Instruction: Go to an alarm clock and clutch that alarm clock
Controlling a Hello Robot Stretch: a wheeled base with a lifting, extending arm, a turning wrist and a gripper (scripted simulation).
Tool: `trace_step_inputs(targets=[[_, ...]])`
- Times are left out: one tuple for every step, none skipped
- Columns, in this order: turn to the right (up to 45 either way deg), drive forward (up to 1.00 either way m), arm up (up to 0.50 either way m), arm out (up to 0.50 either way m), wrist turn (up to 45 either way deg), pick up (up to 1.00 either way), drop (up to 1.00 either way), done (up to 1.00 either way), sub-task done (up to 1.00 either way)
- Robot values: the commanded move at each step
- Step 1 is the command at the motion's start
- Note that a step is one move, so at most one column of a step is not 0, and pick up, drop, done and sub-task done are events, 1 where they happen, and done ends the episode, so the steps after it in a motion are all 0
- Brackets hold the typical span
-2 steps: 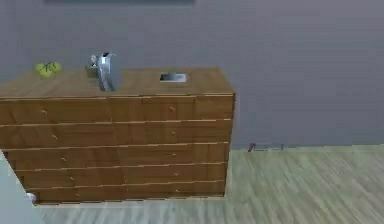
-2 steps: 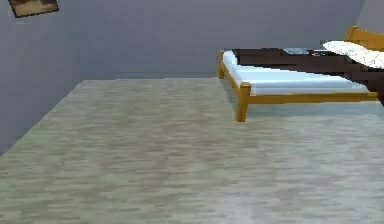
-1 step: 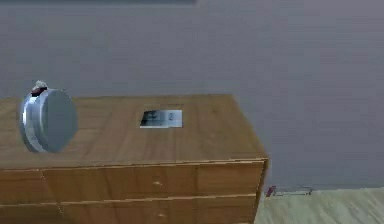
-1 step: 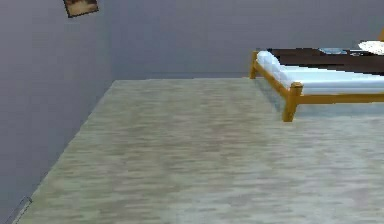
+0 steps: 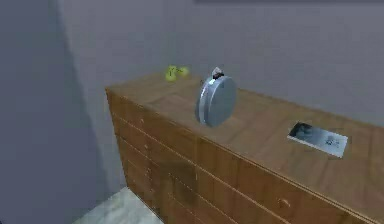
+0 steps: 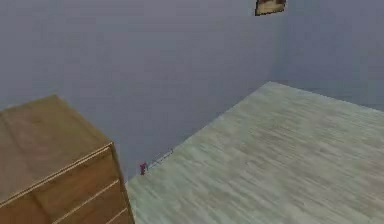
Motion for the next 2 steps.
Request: trace_step_inputs(targets=[[-45.0, 0.0, 0.0, 0.0, 0.0, 0.0, 0.0, 0.0, 0.0], [-33.0, 0.0, 0.0, 0.0, 0.0, 0.0, 0.0, 0.0, 0.0]])
